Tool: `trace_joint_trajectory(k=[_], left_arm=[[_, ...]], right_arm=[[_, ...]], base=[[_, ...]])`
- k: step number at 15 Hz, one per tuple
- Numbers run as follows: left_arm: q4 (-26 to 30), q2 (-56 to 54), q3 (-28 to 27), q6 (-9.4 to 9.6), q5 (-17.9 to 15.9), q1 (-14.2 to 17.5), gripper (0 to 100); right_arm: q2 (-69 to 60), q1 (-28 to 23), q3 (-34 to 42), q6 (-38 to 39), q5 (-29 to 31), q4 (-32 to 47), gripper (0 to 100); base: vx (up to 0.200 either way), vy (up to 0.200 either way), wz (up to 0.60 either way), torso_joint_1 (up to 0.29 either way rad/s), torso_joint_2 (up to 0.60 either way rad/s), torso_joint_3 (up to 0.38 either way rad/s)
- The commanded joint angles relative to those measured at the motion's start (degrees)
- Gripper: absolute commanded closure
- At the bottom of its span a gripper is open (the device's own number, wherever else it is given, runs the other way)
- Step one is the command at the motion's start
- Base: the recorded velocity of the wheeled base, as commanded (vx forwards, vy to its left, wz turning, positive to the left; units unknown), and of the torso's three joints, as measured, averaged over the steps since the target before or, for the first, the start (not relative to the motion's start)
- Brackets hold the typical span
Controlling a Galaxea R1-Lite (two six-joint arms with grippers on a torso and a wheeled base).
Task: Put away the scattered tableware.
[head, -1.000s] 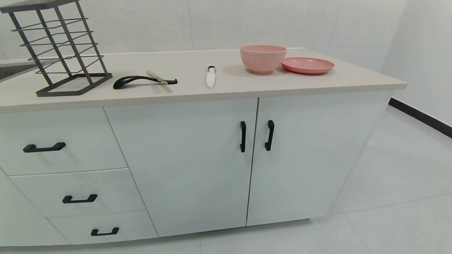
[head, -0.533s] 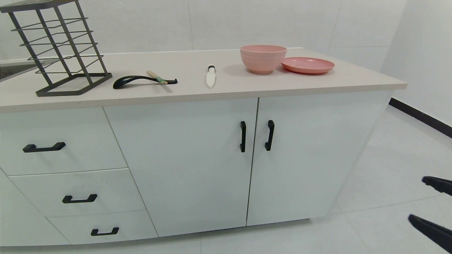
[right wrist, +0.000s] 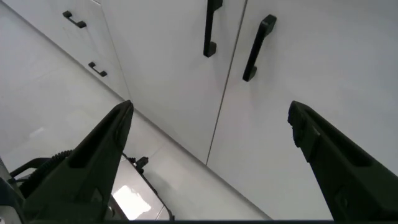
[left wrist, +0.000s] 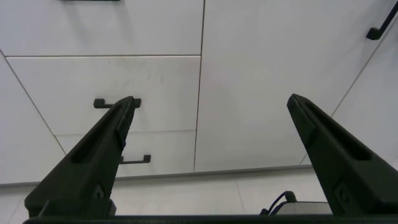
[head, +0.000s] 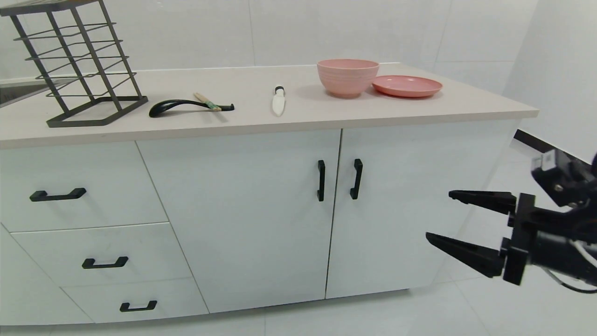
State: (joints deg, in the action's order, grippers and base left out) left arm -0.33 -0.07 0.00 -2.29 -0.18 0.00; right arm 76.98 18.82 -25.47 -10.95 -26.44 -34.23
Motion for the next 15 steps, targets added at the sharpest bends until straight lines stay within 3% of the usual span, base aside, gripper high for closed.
trace_joint_trajectory(k=[1,4,9,15], left_arm=[[-0.02,0.07,0.00,0.01,0.01,0.00,0],[-0.02,0.07,0.00,-0.08,-0.17,0.00,0],[-0.02,0.07,0.00,0.45,-0.43,0.00,0],[-0.29,0.07,0.00,1.06,-3.24,0.00,0]], right_arm=[[8.62,1.04,-3.54,-0.30,-0.01,-1.01,0],[13.19,2.18,-4.77,-0.39,0.07,-2.68,0],[24.18,5.96,-5.82,-0.39,0.07,-16.39,0],[24.00,6.75,-3.19,-0.21,3.85,-17.36,0]], base=[[0.000,0.000,0.00,0.000,0.00,0.000],[0.000,0.000,0.00,0.000,0.00,0.000],[0.000,0.000,0.00,0.000,0.00,0.000],[0.000,0.000,0.00,0.000,0.00,0.000]])
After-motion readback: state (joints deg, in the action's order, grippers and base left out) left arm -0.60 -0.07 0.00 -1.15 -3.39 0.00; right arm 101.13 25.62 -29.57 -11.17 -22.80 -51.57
